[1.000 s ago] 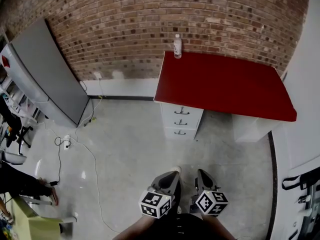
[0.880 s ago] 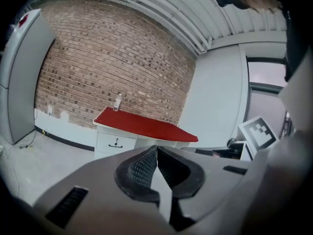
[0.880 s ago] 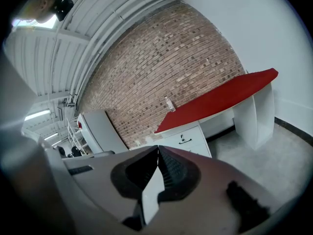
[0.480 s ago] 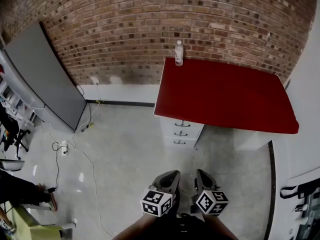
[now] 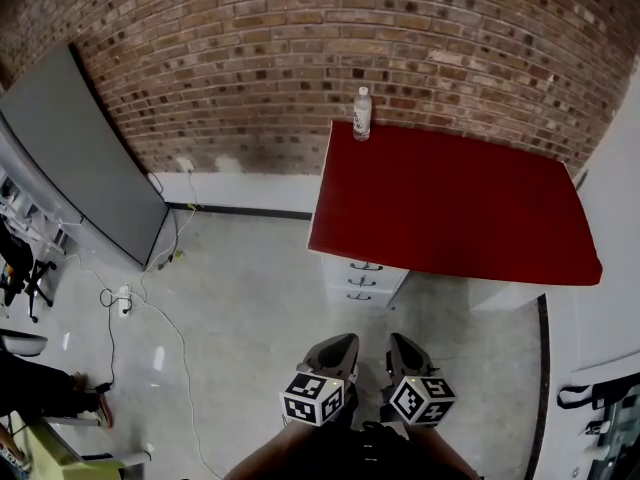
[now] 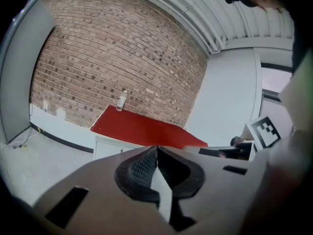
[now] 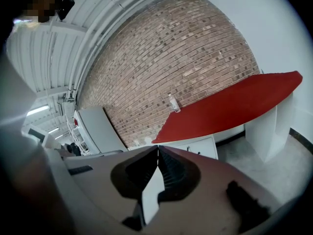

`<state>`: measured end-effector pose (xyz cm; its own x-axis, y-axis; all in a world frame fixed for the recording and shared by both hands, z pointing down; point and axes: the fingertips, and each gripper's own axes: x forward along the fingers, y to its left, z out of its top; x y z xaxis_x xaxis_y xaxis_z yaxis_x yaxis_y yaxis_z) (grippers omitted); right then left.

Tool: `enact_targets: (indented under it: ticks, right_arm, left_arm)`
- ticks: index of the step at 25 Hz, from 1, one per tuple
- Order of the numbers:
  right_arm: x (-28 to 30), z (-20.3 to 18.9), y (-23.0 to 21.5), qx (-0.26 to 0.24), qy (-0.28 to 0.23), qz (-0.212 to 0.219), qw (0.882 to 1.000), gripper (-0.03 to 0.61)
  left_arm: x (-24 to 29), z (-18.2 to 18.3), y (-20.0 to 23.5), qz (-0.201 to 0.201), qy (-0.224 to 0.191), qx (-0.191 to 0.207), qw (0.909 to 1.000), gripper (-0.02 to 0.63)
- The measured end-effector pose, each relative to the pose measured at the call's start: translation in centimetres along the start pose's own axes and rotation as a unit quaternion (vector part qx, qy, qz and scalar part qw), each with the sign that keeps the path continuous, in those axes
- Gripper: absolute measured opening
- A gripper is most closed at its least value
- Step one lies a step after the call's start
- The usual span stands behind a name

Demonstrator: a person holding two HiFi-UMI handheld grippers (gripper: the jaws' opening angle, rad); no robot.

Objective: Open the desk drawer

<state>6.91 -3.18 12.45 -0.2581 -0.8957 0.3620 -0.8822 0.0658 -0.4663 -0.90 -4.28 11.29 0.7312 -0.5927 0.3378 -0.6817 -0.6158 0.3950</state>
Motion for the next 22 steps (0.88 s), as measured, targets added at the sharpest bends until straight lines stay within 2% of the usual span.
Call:
enact_targets:
  ticks: [13,22]
  right_arm:
    - [5.9,1.6,-2.2,0.009,0.006,-0.019,1.0,0.011]
    - [8.6,2.7,-3.2,0.006,-0.002,-0.002,1.0,0.011]
  left_arm:
    - [5.4,1.7,3.8,-0.023,0.018,-0.005,0.9996,0.011]
    - [8.7,2.0,6.0,-0.036,0.022,0.007,0.9991,0.011]
